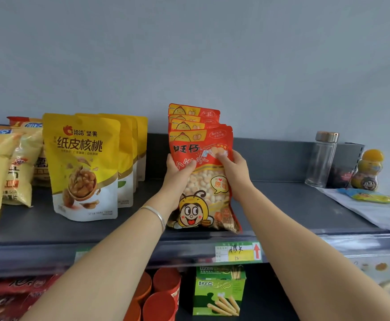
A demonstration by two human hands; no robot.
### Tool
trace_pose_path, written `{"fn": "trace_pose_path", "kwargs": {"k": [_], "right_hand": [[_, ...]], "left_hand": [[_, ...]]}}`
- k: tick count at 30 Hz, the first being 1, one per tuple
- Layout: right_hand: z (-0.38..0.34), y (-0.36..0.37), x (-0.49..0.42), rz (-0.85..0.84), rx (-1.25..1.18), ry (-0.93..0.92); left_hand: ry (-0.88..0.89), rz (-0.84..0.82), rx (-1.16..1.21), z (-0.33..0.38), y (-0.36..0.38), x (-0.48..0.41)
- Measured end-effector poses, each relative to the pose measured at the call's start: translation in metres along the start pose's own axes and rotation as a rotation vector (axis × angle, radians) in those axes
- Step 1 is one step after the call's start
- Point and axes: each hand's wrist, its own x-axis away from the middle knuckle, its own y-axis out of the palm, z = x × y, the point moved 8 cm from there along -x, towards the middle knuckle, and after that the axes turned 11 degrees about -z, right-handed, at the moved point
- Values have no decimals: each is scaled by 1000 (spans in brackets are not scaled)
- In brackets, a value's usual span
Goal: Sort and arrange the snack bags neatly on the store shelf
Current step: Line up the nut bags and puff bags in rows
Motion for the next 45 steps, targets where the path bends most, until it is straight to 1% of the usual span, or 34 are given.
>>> {"fn": "trace_pose_path", "kwargs": {"k": [2,4,6,8,10,11,13,15,18,22,26,29,33,38,42,45], "right_hand": [[5,-2,1,19,31,53],[8,-3,4,11,9,85],[12,-1,7,-26,-59,95],[14,1,8,-74,-98,86],[15,3,3,-129,-152,72],[15,5,1,-150,-182,63],[16,4,-4,-162,-218,60],[19,4,-10,-168,-225,69],[19,5,-16,-204,-237,66],[20,12,-27,-306,-327,2],[30,20,-38,-383,-396,3],[36,20,-44,-393,-393,20],[37,15,-49,-385,-378,18],[34,2,-48,-362,-387,13],[30,-16,-45,-336,-458,9],[29,-21,-43,-327,-467,17]], "left_hand": [[-7,13,-6,-1,1,1],[-7,3,13,0,1,2],[-10,4,40,2,-3,0],[-34,43,55,-1,-14,-5],[-86,93,8,-11,-25,-16],[-110,87,-10,-22,-30,-28],[-119,47,-12,-37,-34,-53],[-81,5,17,-25,-30,-54],[-23,-43,142,-5,-20,-53],[41,-127,177,6,-12,-61],[20,-185,230,3,-12,-73],[-15,-237,236,-2,-8,-81],[-16,-297,256,-2,-1,-87],[-23,-321,274,-8,12,-92],[-76,-320,258,-14,27,-90],[-96,-308,244,-13,32,-87]]}}
